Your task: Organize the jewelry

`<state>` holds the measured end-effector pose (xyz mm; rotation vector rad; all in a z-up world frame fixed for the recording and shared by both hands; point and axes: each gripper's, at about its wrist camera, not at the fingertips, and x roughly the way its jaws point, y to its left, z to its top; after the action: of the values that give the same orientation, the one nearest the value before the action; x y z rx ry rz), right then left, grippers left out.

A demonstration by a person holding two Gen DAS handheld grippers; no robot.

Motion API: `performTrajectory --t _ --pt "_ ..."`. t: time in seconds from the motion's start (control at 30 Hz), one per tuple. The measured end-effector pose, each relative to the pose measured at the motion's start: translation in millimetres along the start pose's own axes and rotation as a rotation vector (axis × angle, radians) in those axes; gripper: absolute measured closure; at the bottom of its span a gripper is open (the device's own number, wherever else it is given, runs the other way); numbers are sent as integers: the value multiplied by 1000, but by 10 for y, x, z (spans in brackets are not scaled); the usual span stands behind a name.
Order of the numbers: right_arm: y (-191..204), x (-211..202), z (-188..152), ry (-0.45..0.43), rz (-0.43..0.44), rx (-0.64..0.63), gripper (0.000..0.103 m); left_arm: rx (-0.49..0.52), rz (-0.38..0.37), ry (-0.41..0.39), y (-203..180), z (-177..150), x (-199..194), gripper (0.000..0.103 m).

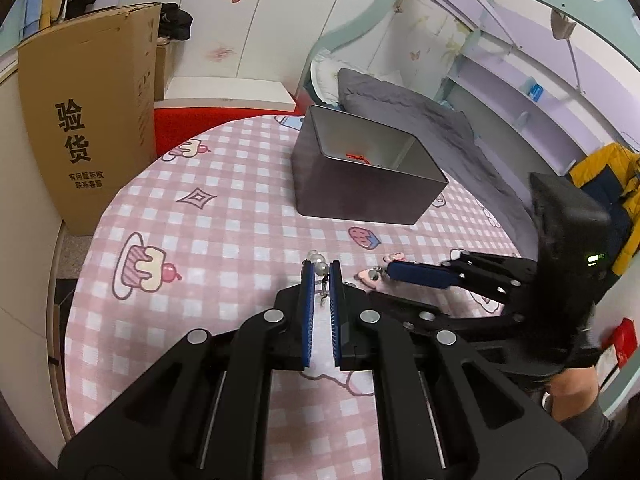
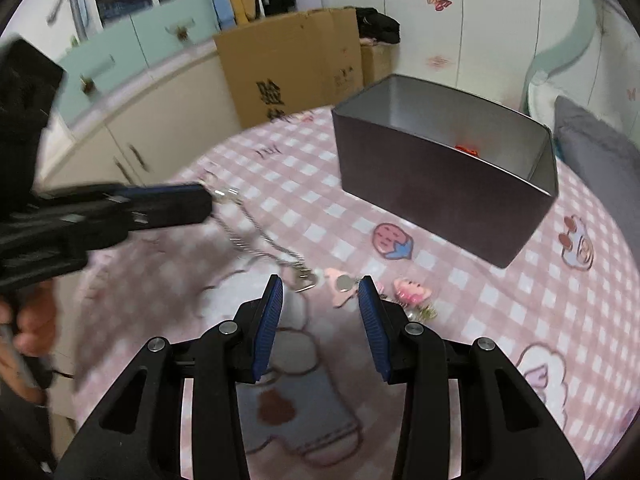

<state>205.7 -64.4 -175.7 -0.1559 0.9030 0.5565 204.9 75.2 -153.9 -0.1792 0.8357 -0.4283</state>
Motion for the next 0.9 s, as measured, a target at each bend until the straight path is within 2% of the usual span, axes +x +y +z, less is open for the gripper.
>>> performTrajectory --t 0.13,0.23,0.33,0.4,0.5,0.6,0.67,0.8,0.87,0.9 --pt "17 106 -21 13 -65 -48 71 3 -9 7 -2 3 29 96" --pt "-26 115 -14 8 -71 -47 89 11 -22 12 -25 22 68 96" --pt "-100 121 15 22 -65 -32 95 21 -30 16 -72 54 92 96" --pt "-90 112 27 28 -68 -45 95 22 -32 15 -83 67 92 96" --pt "-98 14 64 -15 -76 -50 93 15 -39 10 -64 82 80 96" --pt "-116 3 110 -24 -101 -66 81 11 -39 10 -55 101 91 96" --pt "-121 68 137 -15 -111 -83 64 14 -42 11 -62 111 98 96" --pt "-109 245 136 27 -100 -110 64 22 -45 17 -95 134 141 96" --pt "-86 261 110 19 -90 -124 74 24 -49 18 -103 143 154 96" --pt "-85 256 107 18 -75 -117 74 24 -49 18 -104 146 159 96"
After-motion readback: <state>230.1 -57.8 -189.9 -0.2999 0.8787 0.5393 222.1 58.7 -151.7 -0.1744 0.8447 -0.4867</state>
